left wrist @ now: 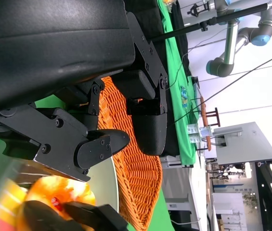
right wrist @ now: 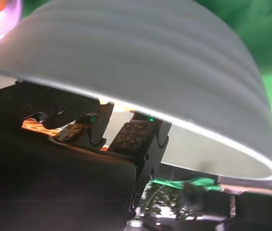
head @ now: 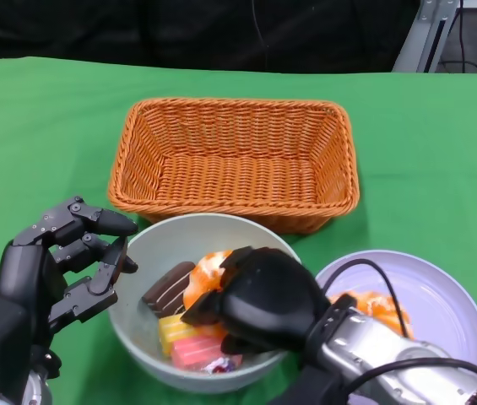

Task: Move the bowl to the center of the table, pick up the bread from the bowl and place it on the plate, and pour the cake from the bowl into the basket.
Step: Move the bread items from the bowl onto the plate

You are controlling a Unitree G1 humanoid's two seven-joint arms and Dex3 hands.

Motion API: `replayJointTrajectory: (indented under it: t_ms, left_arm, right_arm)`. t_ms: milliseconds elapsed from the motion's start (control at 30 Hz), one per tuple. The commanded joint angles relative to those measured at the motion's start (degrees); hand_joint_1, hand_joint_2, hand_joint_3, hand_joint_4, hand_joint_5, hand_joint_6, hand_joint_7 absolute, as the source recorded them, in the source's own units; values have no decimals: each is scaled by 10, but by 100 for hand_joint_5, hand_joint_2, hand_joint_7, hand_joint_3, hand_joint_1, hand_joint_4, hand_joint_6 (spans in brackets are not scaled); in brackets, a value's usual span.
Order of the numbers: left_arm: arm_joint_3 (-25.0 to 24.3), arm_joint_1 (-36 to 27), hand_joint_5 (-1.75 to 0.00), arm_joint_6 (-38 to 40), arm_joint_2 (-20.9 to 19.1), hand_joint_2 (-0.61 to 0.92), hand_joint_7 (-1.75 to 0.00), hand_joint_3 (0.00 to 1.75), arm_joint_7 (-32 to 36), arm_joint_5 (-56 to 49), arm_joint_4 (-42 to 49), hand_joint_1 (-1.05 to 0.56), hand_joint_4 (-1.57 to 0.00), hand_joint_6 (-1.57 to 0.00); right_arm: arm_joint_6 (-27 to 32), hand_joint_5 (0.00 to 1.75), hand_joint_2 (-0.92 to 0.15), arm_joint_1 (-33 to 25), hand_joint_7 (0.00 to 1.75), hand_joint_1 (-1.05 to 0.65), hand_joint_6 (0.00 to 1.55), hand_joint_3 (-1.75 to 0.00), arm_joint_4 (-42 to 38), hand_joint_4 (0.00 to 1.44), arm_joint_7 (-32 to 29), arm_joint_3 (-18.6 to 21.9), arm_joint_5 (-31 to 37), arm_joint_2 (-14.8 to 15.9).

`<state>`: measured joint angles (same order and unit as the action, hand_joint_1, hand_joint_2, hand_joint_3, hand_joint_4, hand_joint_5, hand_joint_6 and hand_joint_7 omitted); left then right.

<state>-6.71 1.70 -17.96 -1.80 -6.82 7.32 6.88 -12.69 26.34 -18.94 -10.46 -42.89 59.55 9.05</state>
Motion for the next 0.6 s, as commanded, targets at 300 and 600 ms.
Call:
replayJointTrajectory:
  t_ms: [300, 600]
  left_arm:
    - [-4, -4, -135, -6, 0, 64, -99, 73, 6, -2, 6, -11, -75, -82]
    - [-2, -5, -135, -12, 0, 70, -99, 63, 6, -5, 9, -10, -75, -82]
  right_arm:
    - [-52, 146, -91, -57, 4, -31, 117, 0, 101, 74, 9, 71, -86, 48]
    - [-62, 139, -90, -76, 7, -27, 118, 0, 140, 77, 30, 88, -100, 48]
